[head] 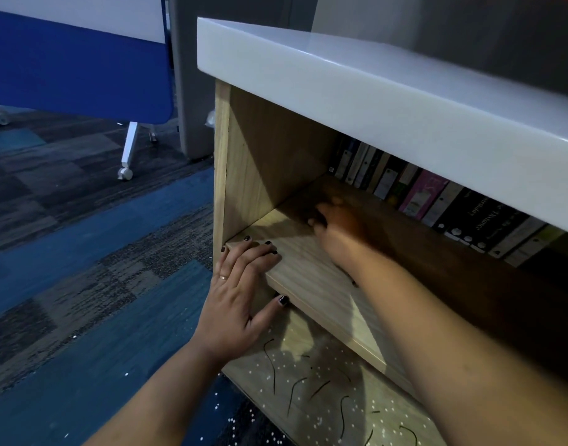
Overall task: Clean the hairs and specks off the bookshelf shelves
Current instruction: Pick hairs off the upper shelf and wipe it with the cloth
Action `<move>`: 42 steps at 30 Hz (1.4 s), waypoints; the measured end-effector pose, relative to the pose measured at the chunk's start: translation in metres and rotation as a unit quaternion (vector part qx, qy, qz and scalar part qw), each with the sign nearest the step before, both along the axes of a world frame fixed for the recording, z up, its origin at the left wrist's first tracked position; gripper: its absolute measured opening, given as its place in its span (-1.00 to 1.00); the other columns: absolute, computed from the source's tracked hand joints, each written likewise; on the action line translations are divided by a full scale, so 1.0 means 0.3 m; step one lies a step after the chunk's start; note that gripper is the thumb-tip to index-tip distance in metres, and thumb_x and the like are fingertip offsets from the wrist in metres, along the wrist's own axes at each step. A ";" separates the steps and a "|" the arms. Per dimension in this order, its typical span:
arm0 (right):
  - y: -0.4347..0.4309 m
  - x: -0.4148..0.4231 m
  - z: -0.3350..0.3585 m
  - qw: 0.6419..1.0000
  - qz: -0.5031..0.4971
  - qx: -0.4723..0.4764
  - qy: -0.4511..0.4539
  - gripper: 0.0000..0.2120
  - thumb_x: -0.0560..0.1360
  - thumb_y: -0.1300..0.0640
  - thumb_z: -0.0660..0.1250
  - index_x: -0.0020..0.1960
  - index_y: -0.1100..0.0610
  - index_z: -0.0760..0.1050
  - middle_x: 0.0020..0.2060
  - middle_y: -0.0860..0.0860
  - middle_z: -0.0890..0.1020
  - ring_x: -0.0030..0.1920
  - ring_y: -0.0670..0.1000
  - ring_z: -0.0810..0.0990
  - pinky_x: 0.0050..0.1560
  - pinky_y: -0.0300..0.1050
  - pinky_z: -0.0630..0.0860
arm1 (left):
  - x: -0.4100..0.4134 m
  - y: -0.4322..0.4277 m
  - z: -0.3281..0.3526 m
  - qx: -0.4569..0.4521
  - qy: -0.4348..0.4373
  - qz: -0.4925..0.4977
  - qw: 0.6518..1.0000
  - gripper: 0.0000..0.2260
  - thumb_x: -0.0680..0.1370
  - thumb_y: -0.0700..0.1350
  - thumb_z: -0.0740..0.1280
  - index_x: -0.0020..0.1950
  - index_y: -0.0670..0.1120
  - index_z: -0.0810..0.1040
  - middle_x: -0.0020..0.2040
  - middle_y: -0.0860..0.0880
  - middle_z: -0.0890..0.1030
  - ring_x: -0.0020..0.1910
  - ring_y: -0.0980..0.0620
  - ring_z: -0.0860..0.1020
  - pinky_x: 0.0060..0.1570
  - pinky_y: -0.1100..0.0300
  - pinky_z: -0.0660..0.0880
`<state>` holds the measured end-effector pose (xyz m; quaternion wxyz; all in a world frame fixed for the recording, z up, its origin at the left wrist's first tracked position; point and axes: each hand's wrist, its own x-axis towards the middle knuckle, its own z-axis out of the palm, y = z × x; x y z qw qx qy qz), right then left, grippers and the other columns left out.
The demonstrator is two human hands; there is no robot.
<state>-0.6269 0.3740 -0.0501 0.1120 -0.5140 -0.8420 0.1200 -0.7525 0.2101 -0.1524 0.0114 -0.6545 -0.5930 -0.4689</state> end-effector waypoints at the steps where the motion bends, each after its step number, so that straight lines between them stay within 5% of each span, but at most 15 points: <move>1: -0.030 0.009 -0.004 1.000 0.021 0.002 0.004 -0.63 0.63 0.06 0.16 0.42 0.07 0.35 0.48 0.09 0.23 0.44 0.11 0.28 0.41 0.05 0.29 | 0.001 0.003 -0.003 0.002 0.001 0.001 1.000 -0.51 0.54 0.15 0.23 0.43 -0.01 0.40 0.44 0.12 0.36 0.55 0.00 0.15 0.46 -0.22 0.14; 5: -0.092 0.028 -0.032 0.997 0.067 -0.001 0.038 -0.64 0.62 0.01 0.16 0.40 0.00 0.36 0.39 0.03 0.37 0.32 0.02 0.43 0.29 0.01 0.42 | 0.004 0.012 -0.013 0.011 0.001 0.007 1.000 -0.51 0.54 0.15 0.24 0.42 -0.01 0.40 0.44 0.10 0.36 0.55 -0.02 0.16 0.46 -0.23 0.14; 10: 0.049 0.015 -0.035 1.000 0.009 0.016 -0.011 -0.62 0.62 0.06 0.17 0.43 0.05 0.35 0.49 0.10 0.23 0.45 0.13 0.26 0.42 0.04 0.25 | 0.000 0.012 -0.015 0.008 0.008 0.008 1.000 -0.51 0.54 0.16 0.23 0.43 0.01 0.38 0.45 0.11 0.35 0.54 -0.01 0.15 0.48 -0.18 0.12; 17: 0.176 0.017 -0.029 0.998 -0.043 0.040 0.034 -0.65 0.59 0.10 0.24 0.34 0.17 0.47 0.33 0.22 0.45 0.33 0.22 0.41 0.32 0.00 0.37 | -0.005 0.003 -0.001 -0.006 0.010 0.003 1.000 -0.50 0.55 0.18 0.23 0.44 0.03 0.37 0.46 0.15 0.33 0.55 0.02 0.13 0.49 -0.15 0.11; 26: -0.003 0.029 0.002 0.999 0.043 0.000 -0.008 -0.62 0.63 0.06 0.16 0.45 0.03 0.34 0.53 0.05 0.15 0.49 0.10 0.18 0.43 -0.06 0.16 | 0.000 0.007 -0.007 -0.005 0.003 0.005 1.000 -0.51 0.55 0.19 0.21 0.44 0.03 0.37 0.46 0.14 0.33 0.55 0.00 0.14 0.45 -0.26 0.15; 35: 0.074 -0.007 0.005 1.000 -0.011 0.025 -0.005 -0.60 0.63 0.05 0.15 0.44 0.13 0.35 0.49 0.15 0.25 0.47 0.16 0.23 0.42 -0.03 0.19 | -0.006 0.011 -0.012 -0.009 0.005 0.004 1.000 -0.50 0.56 0.20 0.20 0.44 0.03 0.38 0.46 0.13 0.33 0.55 -0.01 0.14 0.44 -0.26 0.15; 42: -0.027 0.006 0.030 0.999 0.024 0.001 -0.021 -0.63 0.64 0.09 0.12 0.44 0.00 0.32 0.52 0.01 0.15 0.46 0.06 0.23 0.36 -0.08 0.23 | -0.014 0.010 -0.015 -0.020 0.014 0.009 1.000 -0.50 0.56 0.22 0.19 0.45 0.07 0.35 0.47 0.17 0.31 0.56 0.03 0.11 0.49 -0.16 0.09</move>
